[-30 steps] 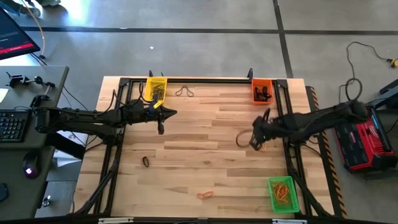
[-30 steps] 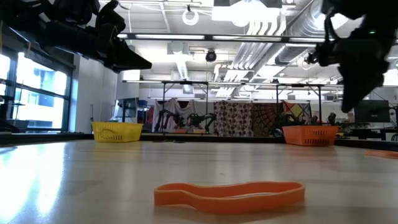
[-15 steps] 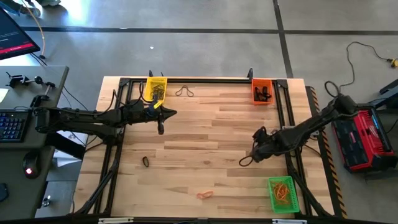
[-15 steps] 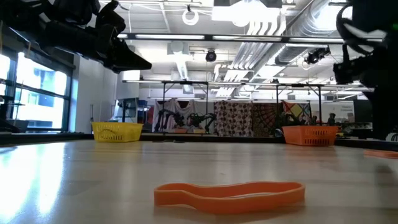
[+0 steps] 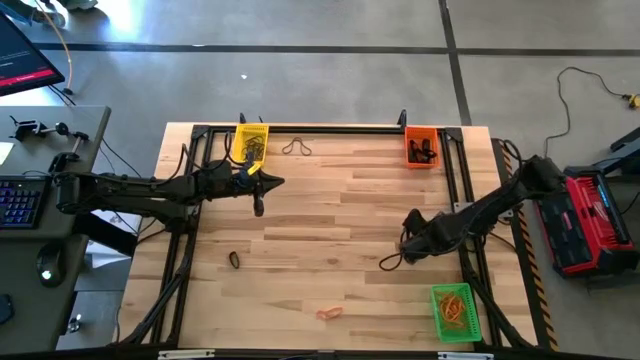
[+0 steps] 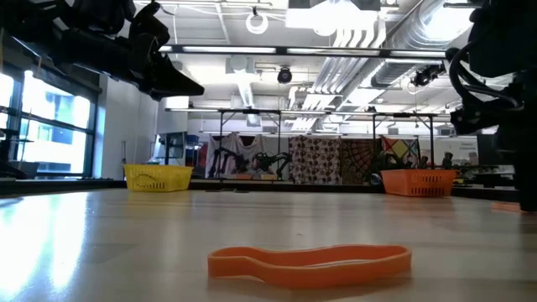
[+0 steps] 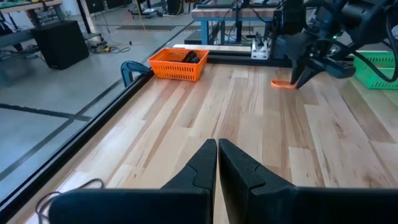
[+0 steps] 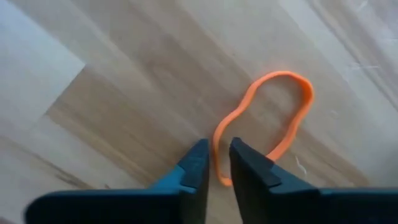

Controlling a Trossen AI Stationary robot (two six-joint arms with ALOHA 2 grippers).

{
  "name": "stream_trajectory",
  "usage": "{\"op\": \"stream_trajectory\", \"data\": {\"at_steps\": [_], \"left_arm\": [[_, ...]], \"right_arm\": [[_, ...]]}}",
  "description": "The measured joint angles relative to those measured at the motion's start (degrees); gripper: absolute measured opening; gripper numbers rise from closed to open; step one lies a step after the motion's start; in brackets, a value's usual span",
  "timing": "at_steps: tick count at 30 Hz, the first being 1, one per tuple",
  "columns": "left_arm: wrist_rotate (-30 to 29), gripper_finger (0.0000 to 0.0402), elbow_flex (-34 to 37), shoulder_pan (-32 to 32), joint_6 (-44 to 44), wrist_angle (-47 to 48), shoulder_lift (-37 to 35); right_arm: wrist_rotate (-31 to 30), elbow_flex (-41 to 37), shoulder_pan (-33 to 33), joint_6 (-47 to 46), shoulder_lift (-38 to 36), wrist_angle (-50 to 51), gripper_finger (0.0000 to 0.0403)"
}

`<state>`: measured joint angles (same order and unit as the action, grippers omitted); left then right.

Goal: Sort rubber bands into baskets
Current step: Put the orange rubber band into the green bin

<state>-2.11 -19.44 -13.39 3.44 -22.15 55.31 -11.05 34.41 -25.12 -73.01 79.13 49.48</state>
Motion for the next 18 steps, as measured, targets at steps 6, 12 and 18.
{"op": "stream_trajectory", "data": {"at_steps": [6,12,18], "left_arm": [[0.0,0.0007,0.0,0.0,-0.3,0.2,0.0],[0.0,0.0007,0.0,0.0,-0.3,1.3,0.0],[0.0,0.0007,0.0,0.1,-0.3,1.6,0.0]], "right_arm": [[4.0,0.0,0.0,4.1,0.0,-0.6,0.0004],[10.2,2.7,-0.9,6.2,-1.1,-1.0,0.0002],[10.9,10.6,-4.7,7.4,-1.2,3.6,0.0001]]}}
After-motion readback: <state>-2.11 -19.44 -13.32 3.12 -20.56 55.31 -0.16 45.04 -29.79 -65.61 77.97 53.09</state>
